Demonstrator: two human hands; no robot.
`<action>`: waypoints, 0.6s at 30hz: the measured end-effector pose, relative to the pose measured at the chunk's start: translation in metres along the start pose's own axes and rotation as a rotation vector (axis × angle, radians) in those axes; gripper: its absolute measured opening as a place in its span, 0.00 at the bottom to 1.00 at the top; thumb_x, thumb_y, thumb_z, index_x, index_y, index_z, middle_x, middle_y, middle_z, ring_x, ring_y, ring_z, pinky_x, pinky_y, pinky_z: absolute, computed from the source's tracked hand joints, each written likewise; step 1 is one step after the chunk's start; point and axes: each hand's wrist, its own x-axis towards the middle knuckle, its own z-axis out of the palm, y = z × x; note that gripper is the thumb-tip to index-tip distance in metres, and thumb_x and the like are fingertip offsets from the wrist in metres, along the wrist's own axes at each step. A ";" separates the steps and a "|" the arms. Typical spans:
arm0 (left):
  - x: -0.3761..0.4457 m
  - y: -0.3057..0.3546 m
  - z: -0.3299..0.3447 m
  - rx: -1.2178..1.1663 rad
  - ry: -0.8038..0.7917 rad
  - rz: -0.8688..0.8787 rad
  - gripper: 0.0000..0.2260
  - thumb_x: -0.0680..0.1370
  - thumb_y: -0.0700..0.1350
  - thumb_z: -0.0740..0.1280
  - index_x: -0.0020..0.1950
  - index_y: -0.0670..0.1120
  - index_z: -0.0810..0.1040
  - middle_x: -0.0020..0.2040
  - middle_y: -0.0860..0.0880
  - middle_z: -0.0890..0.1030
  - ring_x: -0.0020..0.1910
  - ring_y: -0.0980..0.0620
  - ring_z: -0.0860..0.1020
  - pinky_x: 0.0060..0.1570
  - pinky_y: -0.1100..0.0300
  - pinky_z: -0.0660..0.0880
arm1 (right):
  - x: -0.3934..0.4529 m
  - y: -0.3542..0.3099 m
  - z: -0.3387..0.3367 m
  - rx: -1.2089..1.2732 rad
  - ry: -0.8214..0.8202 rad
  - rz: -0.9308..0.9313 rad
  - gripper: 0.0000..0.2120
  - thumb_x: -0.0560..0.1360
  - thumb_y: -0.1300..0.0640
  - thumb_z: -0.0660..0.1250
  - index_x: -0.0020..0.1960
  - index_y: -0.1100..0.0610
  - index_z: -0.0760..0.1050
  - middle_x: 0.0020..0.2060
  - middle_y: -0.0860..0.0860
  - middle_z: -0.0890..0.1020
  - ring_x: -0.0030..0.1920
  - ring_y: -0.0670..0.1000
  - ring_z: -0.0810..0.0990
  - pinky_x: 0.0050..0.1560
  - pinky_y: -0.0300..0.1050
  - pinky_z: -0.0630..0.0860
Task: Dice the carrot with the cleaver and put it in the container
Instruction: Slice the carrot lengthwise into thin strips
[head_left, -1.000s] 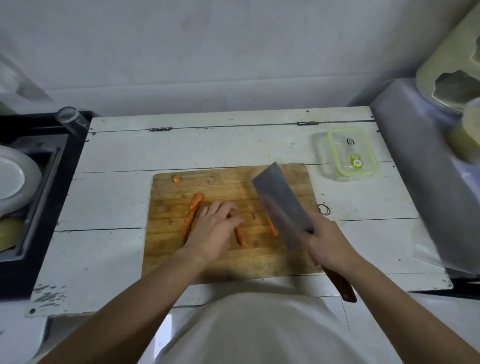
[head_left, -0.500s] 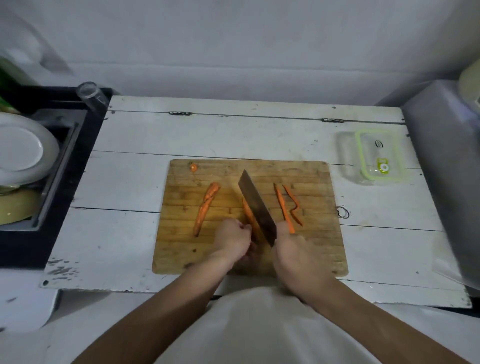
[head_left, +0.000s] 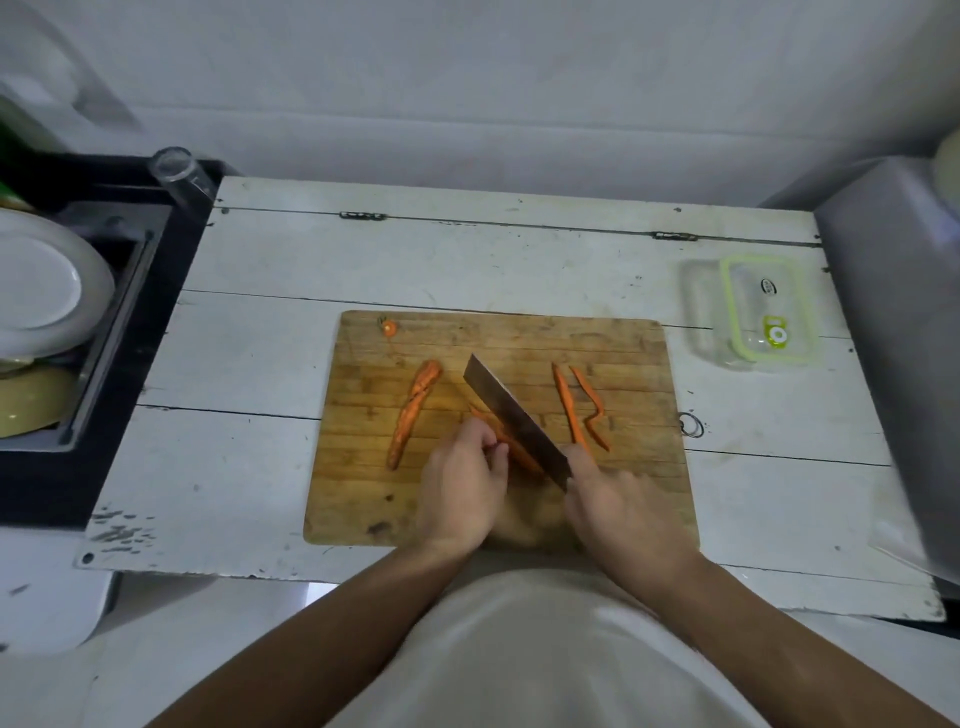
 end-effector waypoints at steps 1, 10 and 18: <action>-0.002 -0.010 0.001 0.068 0.054 0.180 0.02 0.81 0.46 0.68 0.50 0.49 0.78 0.50 0.53 0.78 0.46 0.55 0.78 0.46 0.59 0.77 | 0.001 0.005 -0.003 0.011 -0.005 0.010 0.14 0.82 0.55 0.55 0.68 0.49 0.63 0.44 0.55 0.84 0.43 0.63 0.82 0.42 0.55 0.78; -0.019 -0.066 0.010 0.415 -0.071 0.696 0.22 0.84 0.50 0.61 0.74 0.39 0.73 0.73 0.42 0.74 0.78 0.45 0.65 0.77 0.46 0.63 | 0.001 0.009 -0.002 -0.023 -0.034 -0.010 0.15 0.82 0.56 0.55 0.68 0.51 0.64 0.44 0.56 0.83 0.44 0.63 0.82 0.39 0.52 0.76; -0.014 -0.065 0.008 0.501 -0.087 0.807 0.25 0.83 0.51 0.62 0.75 0.39 0.72 0.75 0.41 0.73 0.78 0.44 0.65 0.79 0.47 0.59 | 0.001 0.004 0.002 -0.066 -0.051 -0.043 0.13 0.83 0.55 0.54 0.67 0.51 0.62 0.45 0.54 0.83 0.44 0.61 0.82 0.36 0.49 0.70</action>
